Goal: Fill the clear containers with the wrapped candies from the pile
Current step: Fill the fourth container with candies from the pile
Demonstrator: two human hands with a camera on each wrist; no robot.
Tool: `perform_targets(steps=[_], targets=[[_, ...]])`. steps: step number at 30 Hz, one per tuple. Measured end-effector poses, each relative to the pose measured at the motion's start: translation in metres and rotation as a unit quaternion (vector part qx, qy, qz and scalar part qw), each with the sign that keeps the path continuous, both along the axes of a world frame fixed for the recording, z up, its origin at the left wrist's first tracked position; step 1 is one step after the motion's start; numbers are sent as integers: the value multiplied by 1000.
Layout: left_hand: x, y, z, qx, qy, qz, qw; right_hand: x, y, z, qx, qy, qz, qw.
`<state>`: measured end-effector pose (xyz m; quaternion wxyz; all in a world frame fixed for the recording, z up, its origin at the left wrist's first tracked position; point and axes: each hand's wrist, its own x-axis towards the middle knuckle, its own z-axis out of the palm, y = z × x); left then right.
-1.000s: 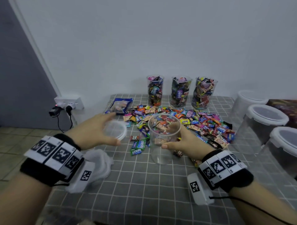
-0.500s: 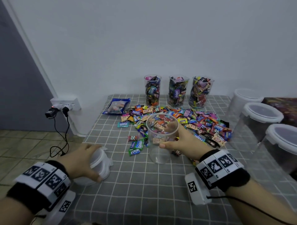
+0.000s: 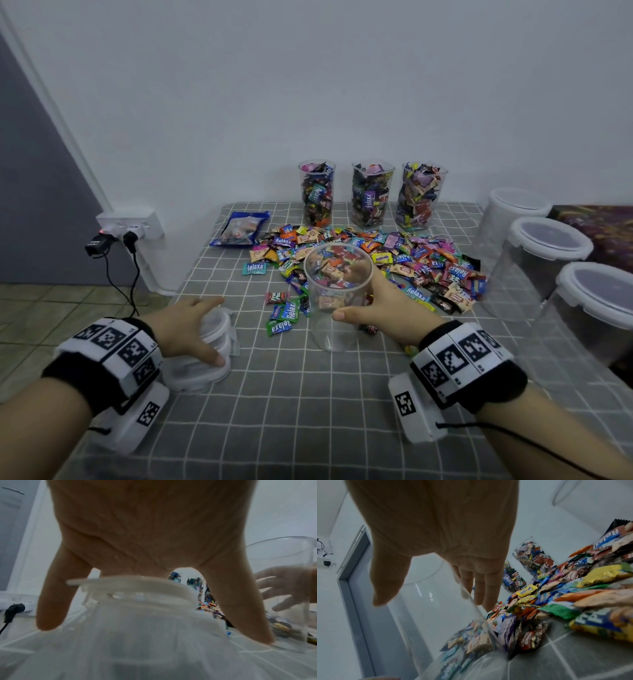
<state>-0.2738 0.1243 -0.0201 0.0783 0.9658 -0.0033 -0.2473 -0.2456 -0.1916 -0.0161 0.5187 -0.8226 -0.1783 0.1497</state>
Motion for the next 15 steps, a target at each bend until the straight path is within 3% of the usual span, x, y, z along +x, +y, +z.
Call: perform_targets(steps=[7,12,15], targets=[[17,3,4,5,20,-41,999,11,-22,8,-216,-19,42,975],[36,-6,23,4,-27,-46,999,33,-45,6,-305,-29,-68,949],[55,-20,33,-19,-94,-22,995,52,-58,2,-322,-49,-158,932]])
